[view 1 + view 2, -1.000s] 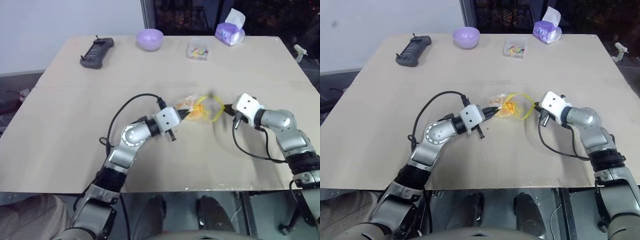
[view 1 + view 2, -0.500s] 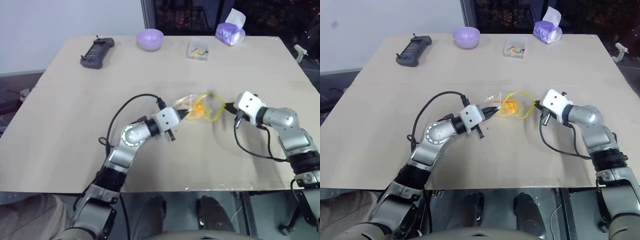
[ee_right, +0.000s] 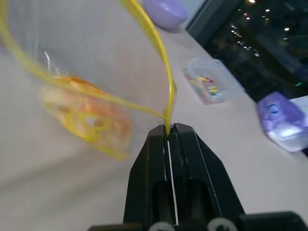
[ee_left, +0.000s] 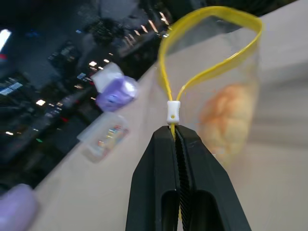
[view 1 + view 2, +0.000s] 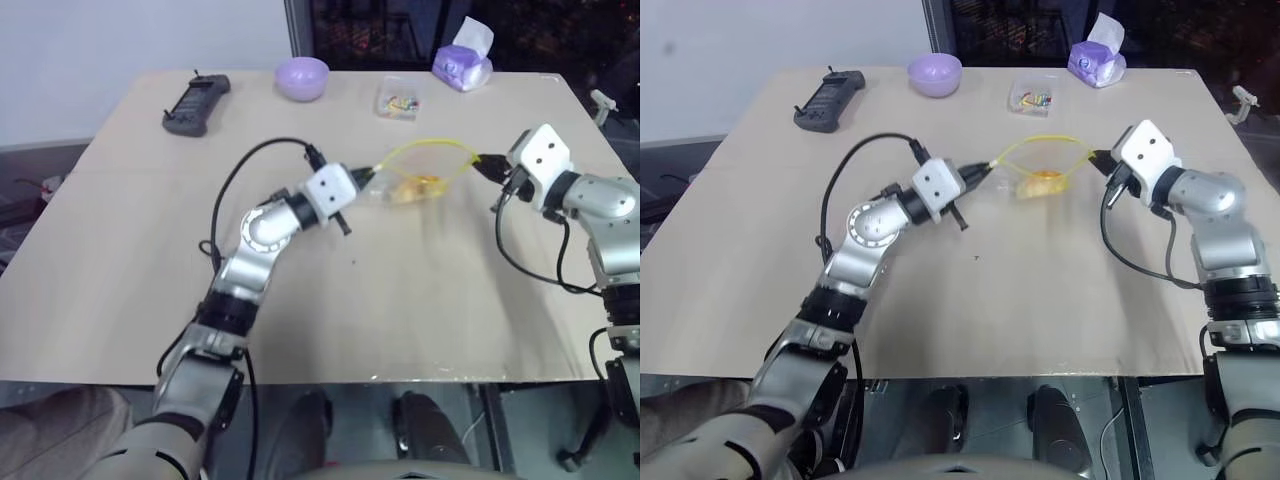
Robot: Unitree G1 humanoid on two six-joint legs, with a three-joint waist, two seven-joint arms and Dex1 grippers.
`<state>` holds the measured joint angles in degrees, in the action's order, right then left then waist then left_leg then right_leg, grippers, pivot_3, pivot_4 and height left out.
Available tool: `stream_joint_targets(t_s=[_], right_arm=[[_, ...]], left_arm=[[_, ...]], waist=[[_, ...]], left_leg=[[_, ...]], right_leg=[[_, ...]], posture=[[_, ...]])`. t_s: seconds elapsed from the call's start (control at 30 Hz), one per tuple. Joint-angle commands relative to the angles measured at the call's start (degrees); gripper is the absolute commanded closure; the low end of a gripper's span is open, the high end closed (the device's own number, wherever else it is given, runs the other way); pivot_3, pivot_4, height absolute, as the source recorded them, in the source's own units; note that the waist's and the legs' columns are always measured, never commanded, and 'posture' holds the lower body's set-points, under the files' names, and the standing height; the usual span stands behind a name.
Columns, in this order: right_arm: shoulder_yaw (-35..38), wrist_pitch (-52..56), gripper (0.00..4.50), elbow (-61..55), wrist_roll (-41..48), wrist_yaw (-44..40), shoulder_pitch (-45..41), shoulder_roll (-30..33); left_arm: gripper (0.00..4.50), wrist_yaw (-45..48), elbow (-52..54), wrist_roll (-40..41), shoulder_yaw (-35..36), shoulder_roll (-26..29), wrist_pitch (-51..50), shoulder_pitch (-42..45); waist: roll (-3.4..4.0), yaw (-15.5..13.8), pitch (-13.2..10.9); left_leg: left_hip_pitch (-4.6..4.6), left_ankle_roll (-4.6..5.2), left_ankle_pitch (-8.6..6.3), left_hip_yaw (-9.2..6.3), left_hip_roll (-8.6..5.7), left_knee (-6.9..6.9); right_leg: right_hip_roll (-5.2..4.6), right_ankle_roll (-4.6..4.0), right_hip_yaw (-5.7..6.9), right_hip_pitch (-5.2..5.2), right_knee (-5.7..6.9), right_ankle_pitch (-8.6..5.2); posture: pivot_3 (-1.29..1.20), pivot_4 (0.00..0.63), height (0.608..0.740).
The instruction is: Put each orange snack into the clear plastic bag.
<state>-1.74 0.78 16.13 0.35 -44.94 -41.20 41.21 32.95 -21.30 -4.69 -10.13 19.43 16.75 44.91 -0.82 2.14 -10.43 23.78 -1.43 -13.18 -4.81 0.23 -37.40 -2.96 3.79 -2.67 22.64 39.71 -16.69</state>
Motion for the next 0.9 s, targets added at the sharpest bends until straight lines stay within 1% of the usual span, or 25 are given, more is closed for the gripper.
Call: stream_joint_targets(t_s=[0.03,0.17,0.33,0.37,0.47,0.5,0.57,0.63,0.7,0.8,0.9], right_arm=[[1.93,-1.53,4.43,1.25,-1.49,2.65,-3.62,1.40],[1.65,-1.10,4.43,0.63,-1.25,1.54,-2.95,2.12],[0.32,0.99,4.43,-2.84,-1.29,-2.08,0.80,3.79],[0.75,2.01,4.43,-3.63,0.06,-3.33,1.45,3.81],[0.29,3.53,3.64,-6.55,0.80,-7.46,3.82,5.88],[-0.17,4.24,3.15,-7.41,0.31,-8.65,4.54,6.79],[-1.59,4.14,2.31,-10.10,-1.18,-12.80,6.79,10.51],[-1.20,5.83,2.31,-12.97,-0.15,-14.68,7.10,12.37],[0.37,9.74,2.31,-16.07,3.81,-16.51,5.77,12.38],[1.21,12.98,2.31,-20.85,6.71,-15.83,2.07,10.78],[-0.63,16.35,2.31,-25.24,8.09,-13.91,-1.10,7.44]], left_arm=[[4.50,-2.38,-2.78,-0.76,1.82,0.26,5.12,4.49],[4.50,-1.29,-5.31,-0.70,1.40,0.94,7.03,4.55],[4.50,1.46,-3.10,0.49,0.69,0.95,6.20,1.19],[4.50,1.92,-2.48,0.58,0.58,0.88,6.02,0.61],[4.50,2.62,-1.47,0.68,0.56,0.75,5.61,-0.22],[4.50,2.69,-1.36,0.65,0.68,0.72,5.45,-0.20],[4.50,2.91,-0.43,0.91,1.02,0.80,4.61,-0.25],[4.50,3.33,0.71,1.12,1.11,0.96,3.97,-0.60],[4.50,3.90,1.94,1.33,0.98,1.29,3.46,-1.26],[4.50,5.09,4.45,1.70,0.87,1.95,2.32,-2.62],[4.50,6.92,6.96,1.56,0.46,2.77,0.99,-3.69]], waist=[[0.00,0.09,0.00],[0.01,0.26,0.01],[0.01,0.09,0.00],[0.01,0.10,0.00],[0.01,0.02,0.00],[0.01,-0.01,0.00],[0.02,-0.11,0.00],[0.03,-0.07,-0.01],[0.03,0.33,-0.01],[0.05,0.77,-0.02],[0.05,0.61,-0.02]], left_leg=[[0.00,0.00,0.00,0.00,0.00,0.00],[-0.01,-0.02,0.01,0.01,0.01,0.08],[0.06,-0.01,0.01,0.02,0.00,0.09],[0.07,-0.01,0.01,0.02,-0.01,0.08],[0.07,0.00,0.00,0.01,-0.01,0.06],[0.07,0.00,0.00,0.00,-0.01,0.06],[0.06,0.00,0.00,0.00,-0.02,0.04],[0.07,0.00,0.00,-0.01,-0.04,0.04],[0.05,0.01,0.00,0.01,-0.04,0.04],[-0.03,0.00,0.00,0.05,0.02,0.04],[-0.03,0.00,0.00,-0.01,0.06,0.04]], right_leg=[[0.00,0.00,0.00,0.00,-0.01,0.00],[0.00,0.00,-0.02,0.01,-0.10,-0.01],[-0.02,0.00,-0.02,0.06,-0.13,-0.01],[-0.03,0.00,-0.01,0.06,-0.13,-0.01],[-0.03,0.00,-0.01,0.06,-0.08,0.00],[-0.03,0.00,0.01,0.06,-0.06,-0.01],[-0.03,0.00,0.00,0.05,-0.06,-0.01],[-0.04,0.01,0.01,0.05,-0.07,-0.01],[-0.04,0.01,-0.02,0.05,-0.06,-0.01],[0.01,0.00,-0.09,0.05,0.01,-0.01],[0.05,0.00,-0.03,0.05,0.04,-0.01]], posture=[[0.00,0.150,0.740],[0.00,0.150,0.740],[0.00,0.150,0.740],[0.00,0.150,0.740],[0.00,0.150,0.740],[0.00,0.150,0.740],[0.00,0.150,0.740],[0.00,0.150,0.740],[0.00,0.150,0.740],[0.00,0.150,0.740],[0.00,0.150,0.740]])
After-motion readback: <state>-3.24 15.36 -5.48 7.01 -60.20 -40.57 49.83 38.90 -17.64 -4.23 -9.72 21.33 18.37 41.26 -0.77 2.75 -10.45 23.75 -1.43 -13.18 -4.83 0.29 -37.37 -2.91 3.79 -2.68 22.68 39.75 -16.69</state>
